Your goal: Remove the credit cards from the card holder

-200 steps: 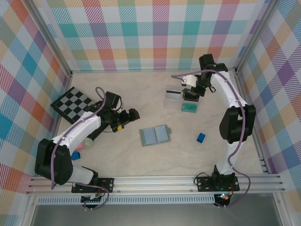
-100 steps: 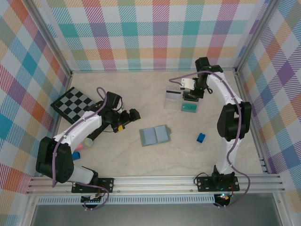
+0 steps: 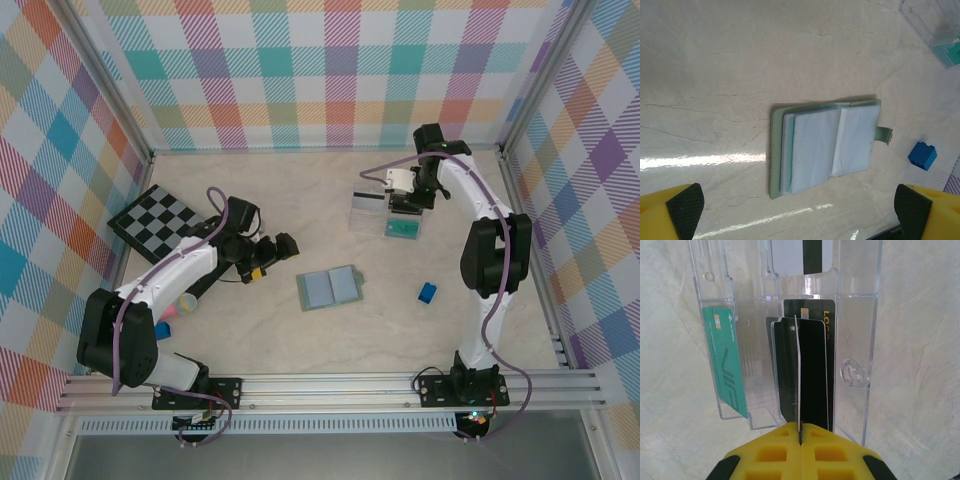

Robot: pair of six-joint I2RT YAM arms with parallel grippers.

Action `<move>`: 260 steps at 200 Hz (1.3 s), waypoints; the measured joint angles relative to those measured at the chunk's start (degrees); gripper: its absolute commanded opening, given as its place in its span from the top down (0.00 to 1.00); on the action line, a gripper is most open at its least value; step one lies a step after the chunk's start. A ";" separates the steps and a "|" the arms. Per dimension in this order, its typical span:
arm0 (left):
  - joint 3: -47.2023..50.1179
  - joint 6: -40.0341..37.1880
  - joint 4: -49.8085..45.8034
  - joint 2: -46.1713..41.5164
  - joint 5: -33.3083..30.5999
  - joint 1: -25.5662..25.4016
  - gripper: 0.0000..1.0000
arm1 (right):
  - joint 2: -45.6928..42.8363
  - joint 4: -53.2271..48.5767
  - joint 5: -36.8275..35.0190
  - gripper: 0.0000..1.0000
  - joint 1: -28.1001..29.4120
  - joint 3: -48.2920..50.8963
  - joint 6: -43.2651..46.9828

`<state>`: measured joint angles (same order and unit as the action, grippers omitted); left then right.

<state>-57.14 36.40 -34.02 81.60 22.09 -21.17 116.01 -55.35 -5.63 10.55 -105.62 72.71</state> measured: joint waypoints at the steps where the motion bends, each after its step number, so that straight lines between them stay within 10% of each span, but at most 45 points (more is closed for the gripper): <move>1: 0.00 0.00 0.02 0.00 0.02 0.00 0.00 | 0.00 -0.02 0.00 0.95 0.00 0.00 0.02; 260: 1.57 0.02 0.02 -1.79 0.81 0.00 0.00 | -0.35 0.35 4.07 0.78 1.46 -3.67 -11.80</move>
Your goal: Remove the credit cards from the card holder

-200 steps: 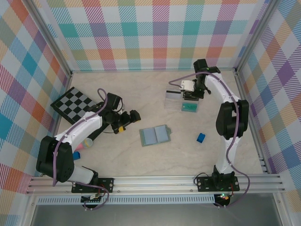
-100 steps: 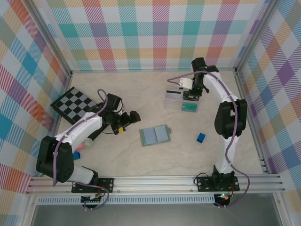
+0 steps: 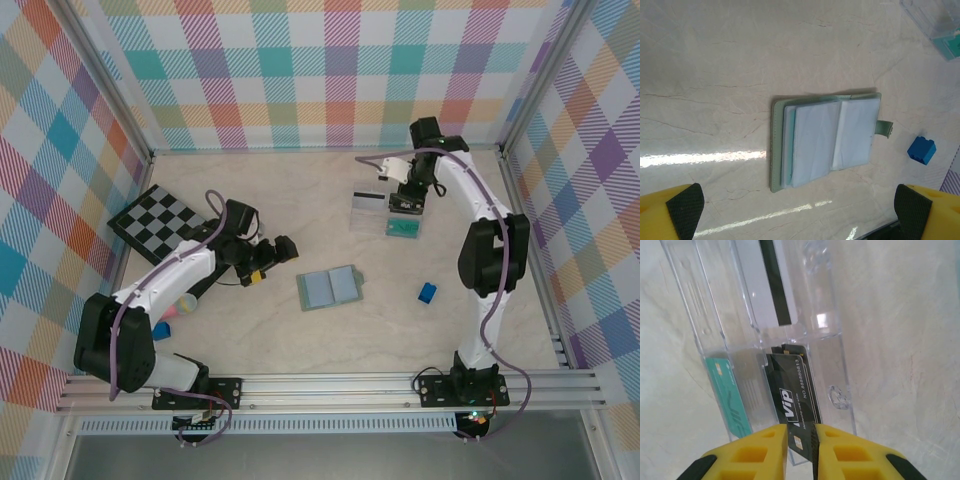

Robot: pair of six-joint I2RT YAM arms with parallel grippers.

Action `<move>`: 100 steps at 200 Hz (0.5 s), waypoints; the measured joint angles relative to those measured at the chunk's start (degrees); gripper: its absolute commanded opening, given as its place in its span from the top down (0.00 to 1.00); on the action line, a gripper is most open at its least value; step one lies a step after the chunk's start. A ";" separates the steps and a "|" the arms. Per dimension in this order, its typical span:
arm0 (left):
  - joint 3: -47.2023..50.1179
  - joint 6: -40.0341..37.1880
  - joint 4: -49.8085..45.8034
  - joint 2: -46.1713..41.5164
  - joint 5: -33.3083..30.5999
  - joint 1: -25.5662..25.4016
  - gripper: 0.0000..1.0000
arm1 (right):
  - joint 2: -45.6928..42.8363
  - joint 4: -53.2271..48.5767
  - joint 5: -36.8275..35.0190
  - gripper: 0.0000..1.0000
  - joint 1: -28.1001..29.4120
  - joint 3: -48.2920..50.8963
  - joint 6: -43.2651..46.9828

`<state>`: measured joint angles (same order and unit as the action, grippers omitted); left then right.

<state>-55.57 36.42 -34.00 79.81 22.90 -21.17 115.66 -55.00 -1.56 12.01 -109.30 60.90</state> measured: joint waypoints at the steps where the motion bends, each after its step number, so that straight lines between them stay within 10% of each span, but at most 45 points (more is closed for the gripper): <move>1: 0.02 -0.02 0.00 -0.07 -0.02 0.00 0.00 | -0.09 0.00 0.09 0.77 0.00 0.02 -0.11; 100: 2.54 2.45 1.53 -1.51 0.09 -2.21 0.00 | -36.37 9.49 7.41 0.64 2.14 24.61 -45.51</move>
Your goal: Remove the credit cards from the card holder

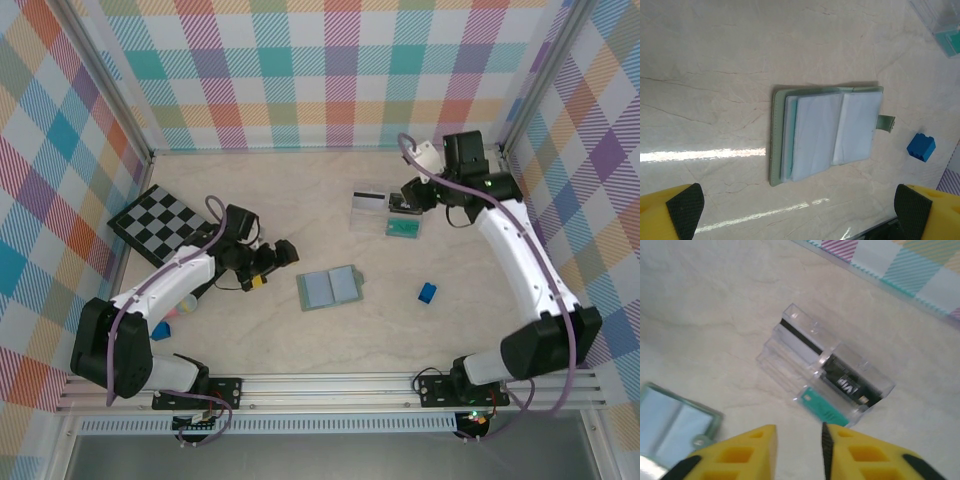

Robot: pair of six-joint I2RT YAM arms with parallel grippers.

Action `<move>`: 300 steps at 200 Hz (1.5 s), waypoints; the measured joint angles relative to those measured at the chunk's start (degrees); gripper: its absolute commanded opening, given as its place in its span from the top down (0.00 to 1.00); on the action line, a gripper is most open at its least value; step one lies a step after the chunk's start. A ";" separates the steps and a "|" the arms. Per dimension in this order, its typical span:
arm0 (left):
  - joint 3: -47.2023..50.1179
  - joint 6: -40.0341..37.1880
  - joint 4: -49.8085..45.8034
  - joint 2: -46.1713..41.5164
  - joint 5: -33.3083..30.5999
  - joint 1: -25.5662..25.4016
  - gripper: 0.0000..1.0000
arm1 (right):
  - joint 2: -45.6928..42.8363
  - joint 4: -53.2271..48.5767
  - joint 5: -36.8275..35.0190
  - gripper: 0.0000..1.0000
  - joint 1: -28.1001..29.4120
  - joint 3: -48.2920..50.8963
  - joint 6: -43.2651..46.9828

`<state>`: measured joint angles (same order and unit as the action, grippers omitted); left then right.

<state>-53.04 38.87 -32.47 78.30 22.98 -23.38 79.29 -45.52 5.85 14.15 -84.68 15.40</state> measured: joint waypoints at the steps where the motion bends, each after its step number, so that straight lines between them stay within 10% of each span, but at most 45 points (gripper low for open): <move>1: 0.00 0.07 0.02 0.00 -0.02 -0.13 0.00 | -0.15 0.00 0.07 0.64 0.02 0.15 -0.24; 83: 2.51 6.95 6.03 0.50 -2.71 -11.32 0.00 | -13.88 -0.09 6.73 0.45 1.38 17.99 -29.18; 119: 2.56 11.13 9.62 4.37 -4.87 -14.93 0.20 | -14.05 3.67 9.92 0.38 6.03 25.83 -33.92; 200: 5.86 17.94 20.63 8.94 -5.55 -14.53 0.52 | 2.82 14.53 7.69 0.55 25.77 28.81 -41.94; 300: 7.91 18.82 23.15 10.36 -4.87 -13.05 0.59 | 20.57 19.30 5.64 0.66 27.30 22.53 -49.55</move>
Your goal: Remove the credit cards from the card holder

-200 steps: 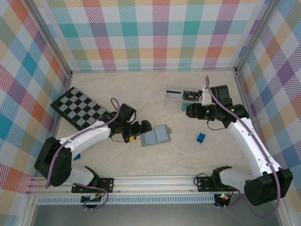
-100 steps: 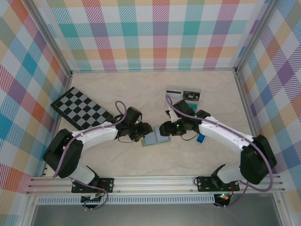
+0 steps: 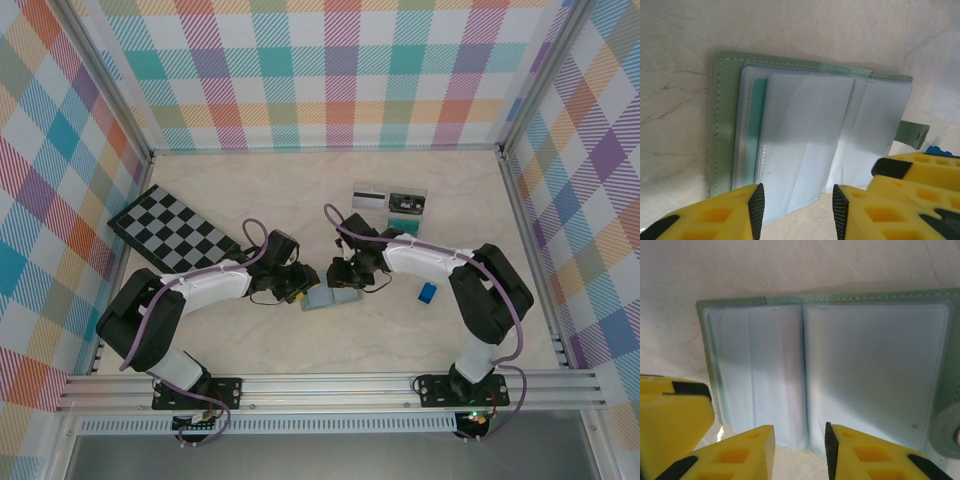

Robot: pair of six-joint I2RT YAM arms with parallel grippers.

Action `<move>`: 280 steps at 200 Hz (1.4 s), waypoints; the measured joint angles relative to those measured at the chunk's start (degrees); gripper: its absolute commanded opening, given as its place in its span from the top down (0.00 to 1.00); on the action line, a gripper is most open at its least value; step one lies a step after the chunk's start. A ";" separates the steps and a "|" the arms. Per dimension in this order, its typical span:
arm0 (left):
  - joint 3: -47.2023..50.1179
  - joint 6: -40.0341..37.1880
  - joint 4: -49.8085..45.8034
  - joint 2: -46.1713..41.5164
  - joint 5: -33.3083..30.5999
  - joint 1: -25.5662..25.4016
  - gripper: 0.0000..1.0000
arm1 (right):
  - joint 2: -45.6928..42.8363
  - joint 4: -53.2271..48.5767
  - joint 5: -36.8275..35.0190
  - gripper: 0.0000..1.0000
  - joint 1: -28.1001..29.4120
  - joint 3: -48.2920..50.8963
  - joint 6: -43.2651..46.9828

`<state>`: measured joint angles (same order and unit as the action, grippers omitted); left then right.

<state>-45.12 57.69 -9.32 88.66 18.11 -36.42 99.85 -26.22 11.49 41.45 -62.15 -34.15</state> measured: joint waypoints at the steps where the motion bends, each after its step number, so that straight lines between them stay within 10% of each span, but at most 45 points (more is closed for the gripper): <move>1: 0.00 -0.02 0.00 0.00 0.00 0.00 0.59 | 0.07 0.02 -0.02 0.66 0.00 0.00 -0.02; 280: -0.68 -2.01 0.94 1.81 2.01 0.00 0.79 | 4.48 -1.22 -0.92 0.67 -0.11 -0.55 -0.61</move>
<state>-45.80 55.68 -8.38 90.48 20.12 -36.42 104.33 -27.44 10.57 41.34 -62.70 -34.76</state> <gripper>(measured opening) 0.222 0.330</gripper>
